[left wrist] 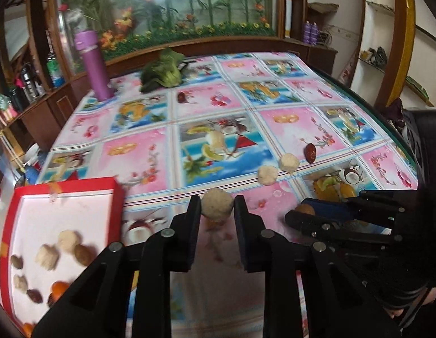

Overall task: Organize fruits
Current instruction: 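Grasp a small brown ball with the right tool while the left grasps a beige cake, then carry the brown ball and beige cake into the red tray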

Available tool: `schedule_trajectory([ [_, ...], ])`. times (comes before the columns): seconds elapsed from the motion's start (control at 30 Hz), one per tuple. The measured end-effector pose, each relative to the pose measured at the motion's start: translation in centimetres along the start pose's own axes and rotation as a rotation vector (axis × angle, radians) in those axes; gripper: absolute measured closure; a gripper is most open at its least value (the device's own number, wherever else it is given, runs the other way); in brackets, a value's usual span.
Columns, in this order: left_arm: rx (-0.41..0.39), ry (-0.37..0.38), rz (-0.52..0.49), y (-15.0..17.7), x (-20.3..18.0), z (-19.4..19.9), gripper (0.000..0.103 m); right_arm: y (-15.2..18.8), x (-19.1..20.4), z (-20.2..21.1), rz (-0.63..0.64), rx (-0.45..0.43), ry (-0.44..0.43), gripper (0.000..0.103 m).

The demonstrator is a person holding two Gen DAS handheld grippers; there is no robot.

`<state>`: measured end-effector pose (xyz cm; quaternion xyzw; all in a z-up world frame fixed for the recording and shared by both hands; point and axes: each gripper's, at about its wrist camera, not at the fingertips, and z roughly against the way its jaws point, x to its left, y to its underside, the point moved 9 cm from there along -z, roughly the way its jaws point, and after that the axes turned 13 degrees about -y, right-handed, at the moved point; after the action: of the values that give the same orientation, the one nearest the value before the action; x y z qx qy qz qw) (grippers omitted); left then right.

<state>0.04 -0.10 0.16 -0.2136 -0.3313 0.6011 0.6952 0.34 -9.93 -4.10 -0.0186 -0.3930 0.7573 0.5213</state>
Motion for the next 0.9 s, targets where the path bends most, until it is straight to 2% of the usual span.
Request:
schedule_trajectory([
  [0.2,-0.059,-0.111,0.08,0.6,5.4,3.0,0.077,-1.2,4.5,0.1,0.068,-0.029,-0.03,0.083],
  [0.4,-0.084,-0.206,0.163,2.0,10.9,5.0,0.077,-2.3,10.2,-0.9,0.147,-0.048,-0.052,0.083],
  [0.7,-0.085,-0.29,0.263,4.3,17.0,6.2,0.077,-3.6,17.4,-3.5,0.254,-0.043,-0.095,0.083],
  [0.9,-0.08,-0.337,0.315,5.5,19.9,6.3,0.077,-4.0,20.5,-5.4,0.288,-0.025,-0.119,0.083],
])
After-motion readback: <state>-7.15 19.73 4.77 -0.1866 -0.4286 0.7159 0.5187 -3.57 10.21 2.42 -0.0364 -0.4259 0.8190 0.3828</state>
